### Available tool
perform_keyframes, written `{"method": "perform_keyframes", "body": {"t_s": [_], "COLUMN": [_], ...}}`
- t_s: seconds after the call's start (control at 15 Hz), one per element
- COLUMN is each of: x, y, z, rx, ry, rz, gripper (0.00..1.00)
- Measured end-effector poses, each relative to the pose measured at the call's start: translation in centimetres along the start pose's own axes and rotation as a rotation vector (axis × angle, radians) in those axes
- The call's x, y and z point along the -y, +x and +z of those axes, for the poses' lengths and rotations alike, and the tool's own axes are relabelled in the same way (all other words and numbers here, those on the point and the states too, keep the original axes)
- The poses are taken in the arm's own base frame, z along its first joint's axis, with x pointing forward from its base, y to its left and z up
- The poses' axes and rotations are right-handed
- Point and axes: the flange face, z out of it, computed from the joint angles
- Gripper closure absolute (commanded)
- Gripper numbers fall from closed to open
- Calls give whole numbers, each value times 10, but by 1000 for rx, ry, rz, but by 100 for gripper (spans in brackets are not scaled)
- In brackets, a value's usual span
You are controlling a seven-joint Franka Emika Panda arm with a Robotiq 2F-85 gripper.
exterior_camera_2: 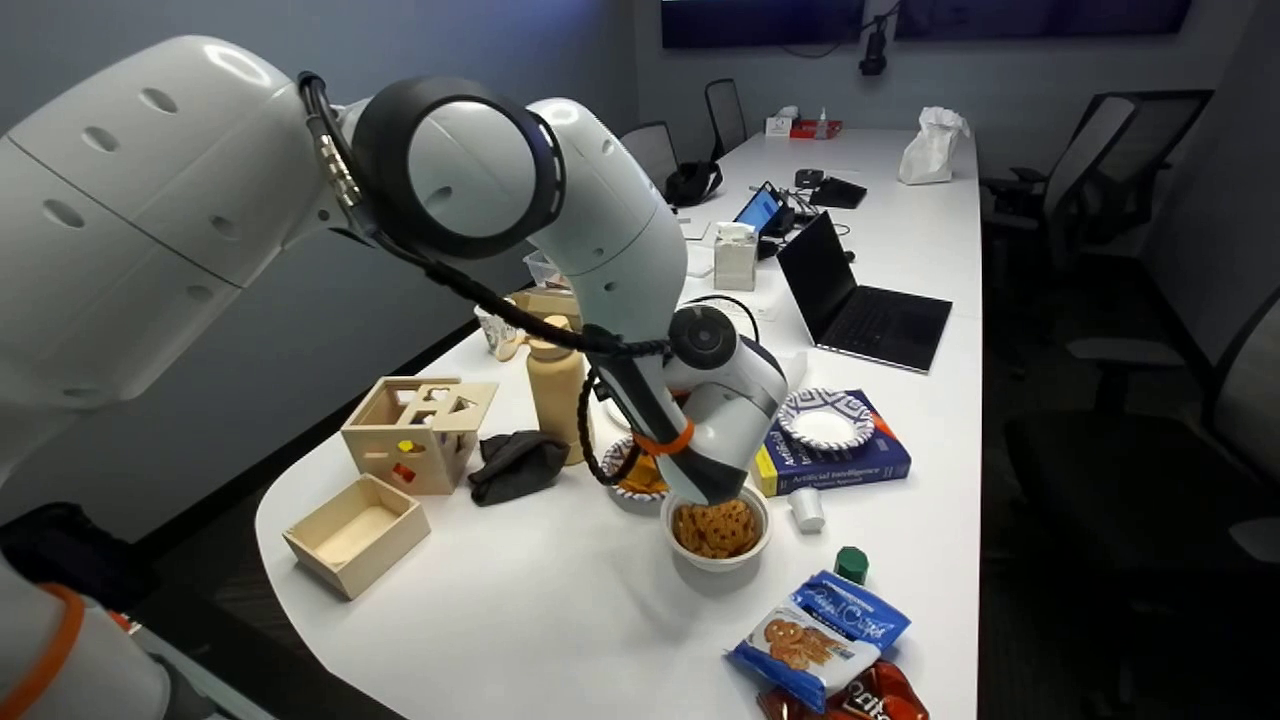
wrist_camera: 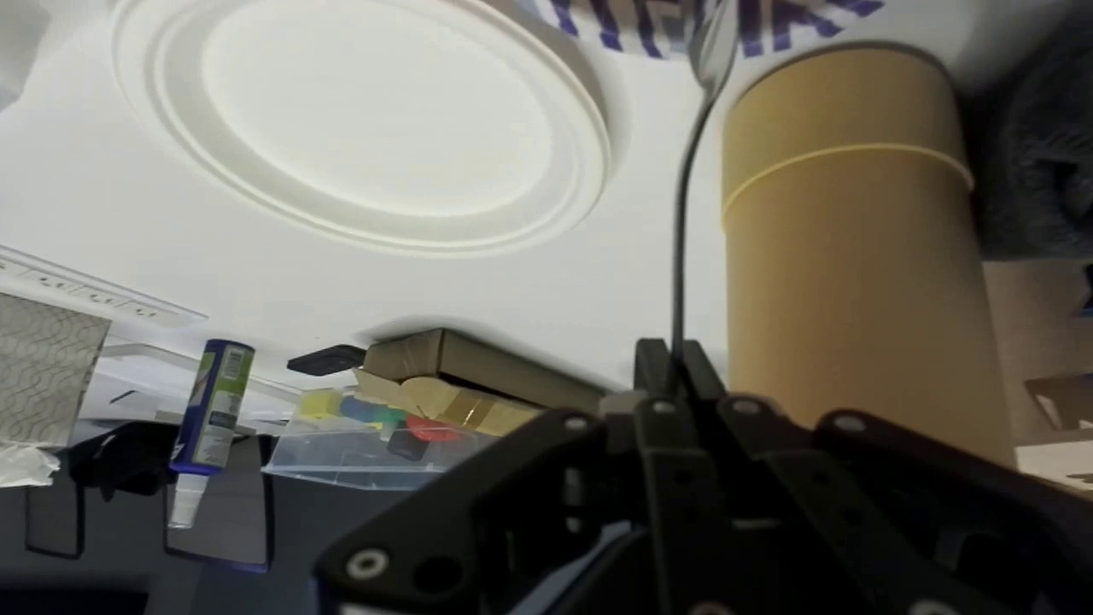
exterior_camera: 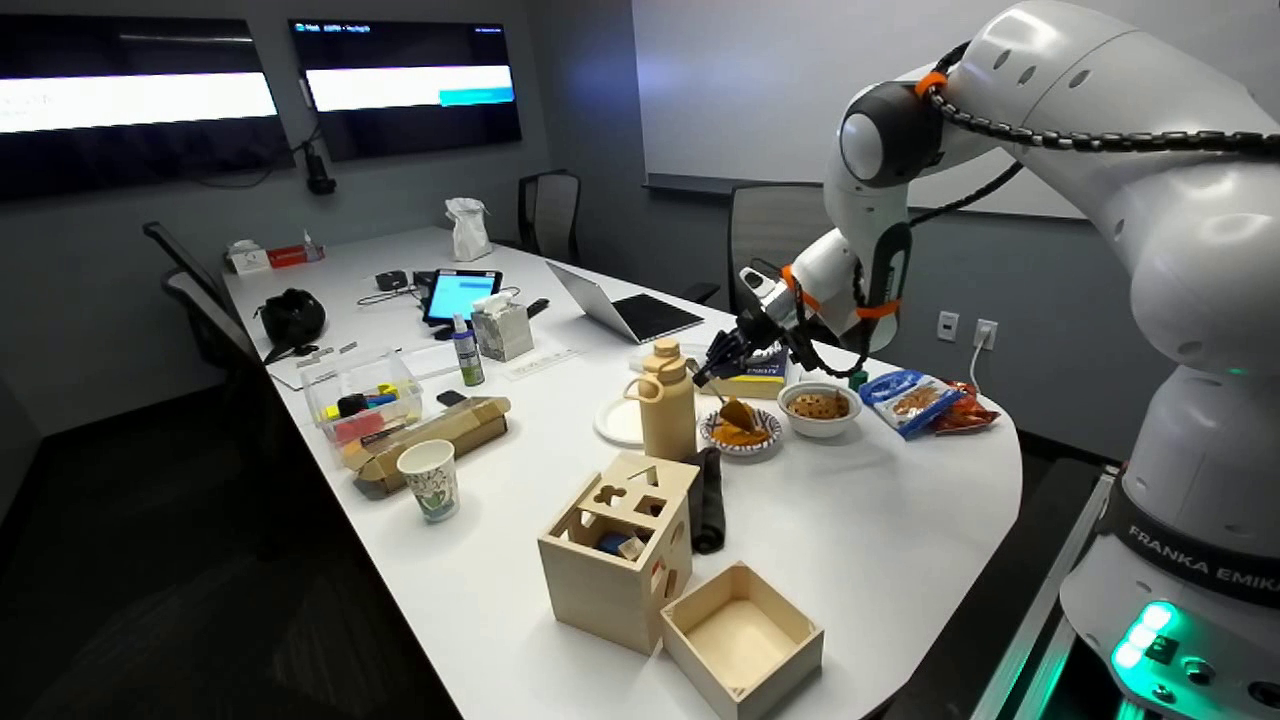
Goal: Stir the contents in the bowl
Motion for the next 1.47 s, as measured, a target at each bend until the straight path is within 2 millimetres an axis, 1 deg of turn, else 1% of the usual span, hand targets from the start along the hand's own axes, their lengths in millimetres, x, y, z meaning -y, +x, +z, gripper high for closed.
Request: {"method": "perform_keyframes", "body": {"t_s": [0.27,0.67,0.87,1.13,1.33,1.47], "x": [14,32,36,37,40,43], "y": [2,8,9,15,19,21], "z": [4,7,1,-14,-19,-20], "rx": [20,-19,-48,-85,-113,-168], "ry": [56,80,57,20,15,11], "rz": [-61,-187,-219,-232,-214,-178], "gripper": [99,99,99,99,99,99]}}
